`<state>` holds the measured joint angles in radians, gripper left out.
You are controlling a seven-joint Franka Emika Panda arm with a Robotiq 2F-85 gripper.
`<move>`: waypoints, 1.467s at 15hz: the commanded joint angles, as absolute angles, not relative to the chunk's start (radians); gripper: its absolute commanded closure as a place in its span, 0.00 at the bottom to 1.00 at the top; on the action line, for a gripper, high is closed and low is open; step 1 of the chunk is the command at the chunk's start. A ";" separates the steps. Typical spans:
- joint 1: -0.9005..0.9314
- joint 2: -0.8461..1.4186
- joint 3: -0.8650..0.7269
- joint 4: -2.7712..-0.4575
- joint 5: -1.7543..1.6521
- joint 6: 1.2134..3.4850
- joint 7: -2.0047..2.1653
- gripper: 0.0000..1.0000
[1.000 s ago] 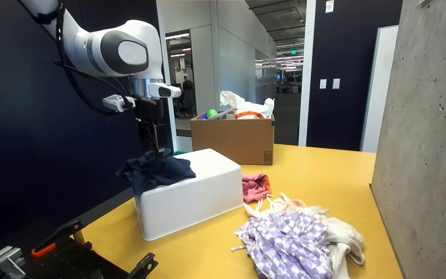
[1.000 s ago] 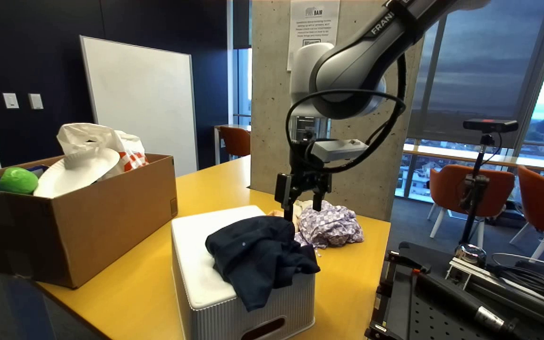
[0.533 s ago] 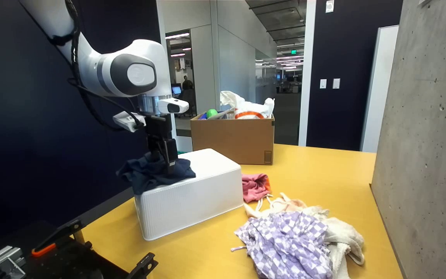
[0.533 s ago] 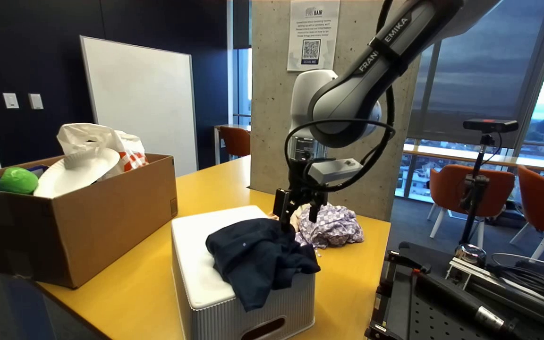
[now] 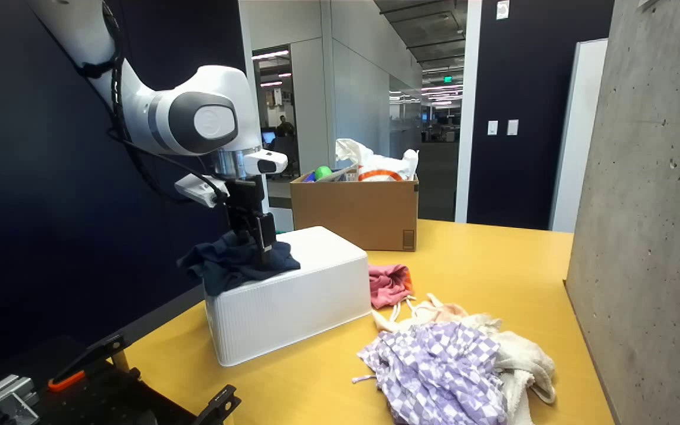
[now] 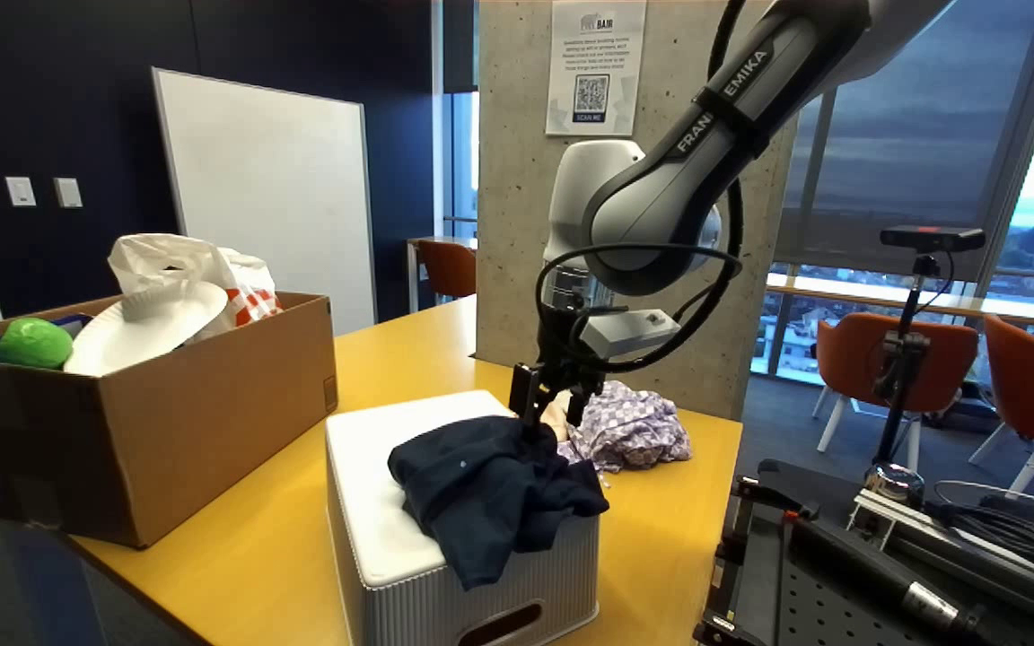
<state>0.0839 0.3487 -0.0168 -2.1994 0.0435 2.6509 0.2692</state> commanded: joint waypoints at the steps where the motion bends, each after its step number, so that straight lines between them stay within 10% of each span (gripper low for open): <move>1: 0.085 0.349 -0.015 -2.200 0.034 2.692 0.243 0.45; 8: 0.089 0.344 -0.023 -2.199 0.022 2.690 0.239 0.98; 22: 0.181 0.176 0.067 -2.223 0.010 2.473 0.325 0.98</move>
